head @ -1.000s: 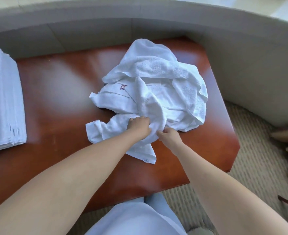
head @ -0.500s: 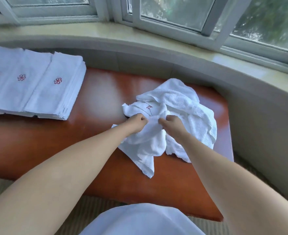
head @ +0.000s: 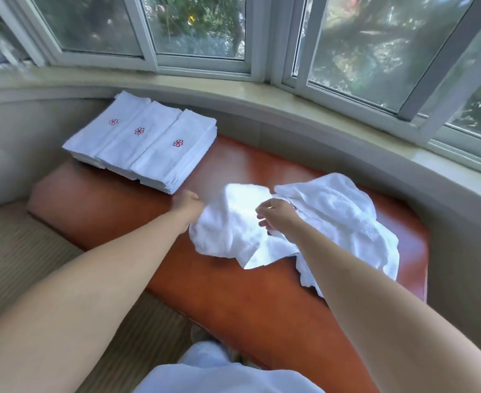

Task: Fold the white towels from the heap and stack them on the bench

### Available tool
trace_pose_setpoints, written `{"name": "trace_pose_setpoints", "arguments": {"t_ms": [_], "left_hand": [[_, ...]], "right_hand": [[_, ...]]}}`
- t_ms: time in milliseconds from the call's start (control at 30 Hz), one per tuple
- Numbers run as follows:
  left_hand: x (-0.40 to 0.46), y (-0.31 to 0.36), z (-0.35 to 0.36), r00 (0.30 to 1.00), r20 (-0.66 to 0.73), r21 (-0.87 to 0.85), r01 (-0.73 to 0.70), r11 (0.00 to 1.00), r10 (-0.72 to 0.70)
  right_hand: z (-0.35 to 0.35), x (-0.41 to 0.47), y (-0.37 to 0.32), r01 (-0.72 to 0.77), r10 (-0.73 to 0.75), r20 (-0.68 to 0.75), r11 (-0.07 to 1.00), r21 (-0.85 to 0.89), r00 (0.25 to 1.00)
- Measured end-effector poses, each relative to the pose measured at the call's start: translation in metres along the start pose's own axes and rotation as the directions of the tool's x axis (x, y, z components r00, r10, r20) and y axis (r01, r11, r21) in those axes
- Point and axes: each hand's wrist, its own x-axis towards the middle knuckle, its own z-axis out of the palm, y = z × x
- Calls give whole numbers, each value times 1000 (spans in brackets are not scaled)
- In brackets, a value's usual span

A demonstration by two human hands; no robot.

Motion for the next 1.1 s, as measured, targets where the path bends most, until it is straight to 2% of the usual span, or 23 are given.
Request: {"name": "trace_pose_setpoints", "arguments": {"t_ms": [167,300,433,533,600,667,800,900,933,1000,1100], "left_hand": [[3,-68,16,988,98,113,111,987,-122],[12,-95,39,954,221,155,172,973,-204],[21,-113,64,918,280,221,222,950,-279],[36,-129,87,883,241,207,358,910,-402],[46,-140,102,849,278,220,398,891,-448],[52,-152,114,842,342,248,347,904,-417],[61,-167,126,913,274,218,248,944,-304],[68,-162,111,938,198,155,258,954,-285],[72,-157,102,950,159,136,248,959,-268],[81,-144,78,972,84,109,212,971,-221],[92,-121,42,987,-12,40,159,986,-159]], "right_hand": [[10,8,69,-258,271,64,953,-161,960],[31,18,94,-341,374,108,909,-240,921],[63,36,109,-450,479,177,874,-184,860],[93,52,125,-511,537,232,843,-165,811],[116,62,138,-509,537,226,843,-173,813],[138,68,149,-521,537,207,844,-129,818],[160,69,149,-468,482,149,875,-121,863],[133,76,129,-392,411,149,909,-140,899],[117,82,120,-354,368,112,926,-129,923],[79,94,97,-277,274,-51,958,-79,960],[28,112,65,-219,216,-294,975,21,931]]}}
